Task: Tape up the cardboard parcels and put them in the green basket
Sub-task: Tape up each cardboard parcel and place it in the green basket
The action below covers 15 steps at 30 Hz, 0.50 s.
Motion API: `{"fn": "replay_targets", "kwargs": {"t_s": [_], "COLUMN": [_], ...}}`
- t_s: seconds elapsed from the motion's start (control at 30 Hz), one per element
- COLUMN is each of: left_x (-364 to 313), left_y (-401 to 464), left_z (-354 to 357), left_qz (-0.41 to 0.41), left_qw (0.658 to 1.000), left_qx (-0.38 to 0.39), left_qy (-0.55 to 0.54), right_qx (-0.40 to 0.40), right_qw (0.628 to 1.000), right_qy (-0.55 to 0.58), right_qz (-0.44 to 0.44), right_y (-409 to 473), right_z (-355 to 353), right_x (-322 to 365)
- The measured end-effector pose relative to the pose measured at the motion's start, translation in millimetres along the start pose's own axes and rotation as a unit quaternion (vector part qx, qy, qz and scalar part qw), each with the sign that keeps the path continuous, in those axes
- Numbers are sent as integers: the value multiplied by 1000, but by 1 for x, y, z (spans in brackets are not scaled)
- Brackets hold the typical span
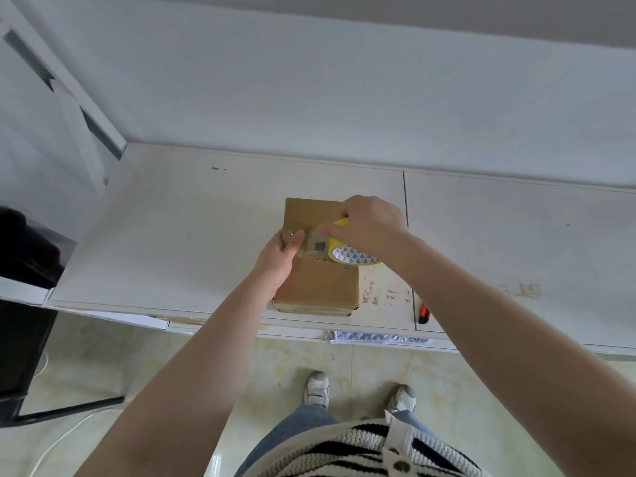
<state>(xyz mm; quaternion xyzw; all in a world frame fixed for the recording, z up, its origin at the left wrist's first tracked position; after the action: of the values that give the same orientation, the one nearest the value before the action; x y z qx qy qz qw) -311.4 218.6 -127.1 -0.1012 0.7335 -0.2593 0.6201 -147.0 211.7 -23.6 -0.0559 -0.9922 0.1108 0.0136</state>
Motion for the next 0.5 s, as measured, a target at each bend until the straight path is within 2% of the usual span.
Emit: {"fn": "replay_targets", "kwargs": {"t_s": [0.1,0.33,0.43,0.5], "left_x": [2,2,4,4], "left_y": [4,6,8,8], "left_z": [-6,-6,-8,-9], "left_qz": [35,53,55,58], "left_qw": [998,994,994,993], "left_qx": [-34,-60,-57,-63], "left_qy": [42,75,72,84], "right_qx": [16,37,20,22], "right_qw": [1000,996,999,999], "right_qy": [15,71,33,-32], "right_qz": [-17,33,25,29], "right_y": [2,-12,-11,-10], "right_z": [-4,1,-3,-3], "right_x": [1,-39,-36,-41]}}
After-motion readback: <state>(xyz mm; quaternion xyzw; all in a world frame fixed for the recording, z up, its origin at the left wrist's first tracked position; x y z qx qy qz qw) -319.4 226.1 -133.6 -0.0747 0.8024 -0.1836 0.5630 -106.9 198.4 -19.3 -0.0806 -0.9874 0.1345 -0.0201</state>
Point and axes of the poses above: each hand's wrist, its own y-axis towards the middle knuckle, its own z-axis out of the palm, x = y × z, the point moved 6 cm from there along y, towards the middle knuckle, and after that the axes turned 13 degrees about -y, right-handed, at the moved point
